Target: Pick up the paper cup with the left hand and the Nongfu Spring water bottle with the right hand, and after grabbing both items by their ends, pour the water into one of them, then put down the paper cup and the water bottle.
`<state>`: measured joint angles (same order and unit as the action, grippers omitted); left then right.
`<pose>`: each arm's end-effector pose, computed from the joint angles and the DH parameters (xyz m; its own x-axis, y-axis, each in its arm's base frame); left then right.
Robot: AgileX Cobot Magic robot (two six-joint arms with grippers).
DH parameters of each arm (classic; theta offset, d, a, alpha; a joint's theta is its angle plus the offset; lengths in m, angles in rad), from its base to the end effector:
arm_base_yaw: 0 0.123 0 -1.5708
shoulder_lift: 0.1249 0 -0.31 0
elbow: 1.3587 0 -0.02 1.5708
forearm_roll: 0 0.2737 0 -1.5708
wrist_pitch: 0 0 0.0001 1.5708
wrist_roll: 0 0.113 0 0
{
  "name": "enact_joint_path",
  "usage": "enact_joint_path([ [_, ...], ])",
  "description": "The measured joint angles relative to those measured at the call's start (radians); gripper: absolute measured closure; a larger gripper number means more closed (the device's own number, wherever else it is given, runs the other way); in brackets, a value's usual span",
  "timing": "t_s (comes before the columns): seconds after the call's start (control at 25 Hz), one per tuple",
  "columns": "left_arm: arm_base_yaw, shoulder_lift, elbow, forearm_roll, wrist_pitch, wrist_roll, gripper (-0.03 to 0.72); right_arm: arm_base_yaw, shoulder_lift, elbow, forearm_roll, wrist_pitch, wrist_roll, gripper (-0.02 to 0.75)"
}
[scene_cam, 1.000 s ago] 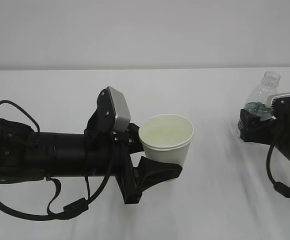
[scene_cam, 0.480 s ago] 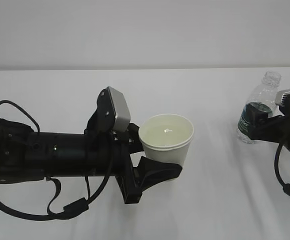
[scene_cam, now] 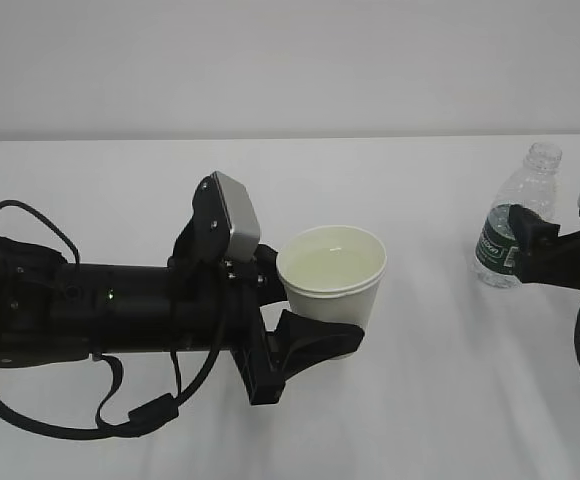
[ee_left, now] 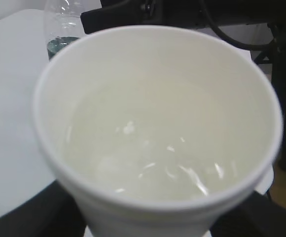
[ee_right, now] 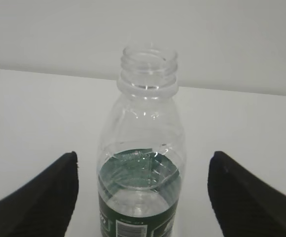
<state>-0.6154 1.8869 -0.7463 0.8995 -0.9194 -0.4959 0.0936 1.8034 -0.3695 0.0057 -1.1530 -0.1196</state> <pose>0.2595 -0.2696 0.1434 -0.1471 0.2529 -0.9562 0.9604 0.2676 -0.0770 0.2984 0.0274 0.1291 -0.1800 -0.1344 -0.9744 -0.1102 0.9871 -0.1158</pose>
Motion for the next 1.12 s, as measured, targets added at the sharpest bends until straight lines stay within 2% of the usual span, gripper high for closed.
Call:
enact_joint_path([
  [0.72, 0.000, 0.000, 0.000, -0.058, 0.000, 0.045, 0.216, 0.000, -0.202, 0.161, -0.006, 0.000, 0.000, 0.141],
  [1.12, 0.000, 0.000, 0.000, -0.128, 0.000, 0.090, 0.216, 0.000, -0.259, 0.178, -0.006, 0.000, 0.000, 0.142],
])
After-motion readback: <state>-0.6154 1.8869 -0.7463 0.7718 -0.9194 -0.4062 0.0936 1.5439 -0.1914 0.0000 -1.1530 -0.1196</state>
